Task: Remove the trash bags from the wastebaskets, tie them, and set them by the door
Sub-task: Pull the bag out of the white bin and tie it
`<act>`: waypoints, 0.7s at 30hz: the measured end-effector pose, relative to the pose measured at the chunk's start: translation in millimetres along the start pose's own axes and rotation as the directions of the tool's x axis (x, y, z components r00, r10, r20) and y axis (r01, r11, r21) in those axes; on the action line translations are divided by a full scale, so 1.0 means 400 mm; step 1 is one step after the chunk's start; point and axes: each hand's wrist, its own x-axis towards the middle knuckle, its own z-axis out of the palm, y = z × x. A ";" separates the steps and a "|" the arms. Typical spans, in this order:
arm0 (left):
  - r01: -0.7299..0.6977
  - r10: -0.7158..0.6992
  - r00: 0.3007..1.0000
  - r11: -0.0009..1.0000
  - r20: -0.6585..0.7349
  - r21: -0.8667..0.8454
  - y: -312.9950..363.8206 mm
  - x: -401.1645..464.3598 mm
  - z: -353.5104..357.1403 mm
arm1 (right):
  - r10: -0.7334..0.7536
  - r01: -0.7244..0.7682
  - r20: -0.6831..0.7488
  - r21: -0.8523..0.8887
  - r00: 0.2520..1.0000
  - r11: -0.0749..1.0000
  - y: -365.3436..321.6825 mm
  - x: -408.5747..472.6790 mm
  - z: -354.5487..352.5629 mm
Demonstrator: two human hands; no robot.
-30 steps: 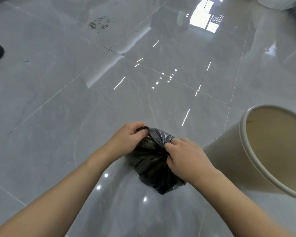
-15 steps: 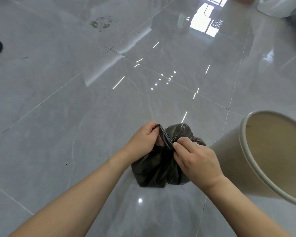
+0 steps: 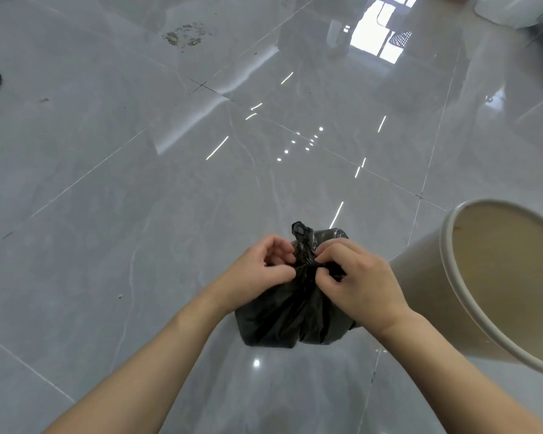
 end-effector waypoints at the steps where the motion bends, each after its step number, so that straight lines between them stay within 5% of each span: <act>1: -0.016 0.016 1.000 0.997 0.009 0.082 -0.012 -0.014 -0.001 | 0.099 -0.102 0.042 0.080 0.994 0.992 -0.001 0.005 -0.001; 7: -0.137 0.241 0.959 0.853 -0.148 0.505 -0.056 -0.012 0.000 | 0.435 -0.626 0.498 0.324 0.750 0.709 -0.014 0.044 -0.013; 13: -0.158 0.378 0.910 0.697 -0.171 0.699 -0.038 0.002 -0.002 | 0.366 -0.853 0.798 0.323 0.478 0.410 -0.019 0.068 -0.038; 15: -0.168 0.395 0.901 0.703 -0.182 0.691 -0.037 0.007 -0.004 | 0.363 -0.855 0.798 0.334 0.481 0.398 -0.019 0.071 -0.039; 21: -0.147 0.370 0.905 0.736 -0.212 0.660 -0.039 0.022 -0.028 | 0.286 -0.649 0.701 0.323 0.653 0.689 -0.022 0.038 -0.011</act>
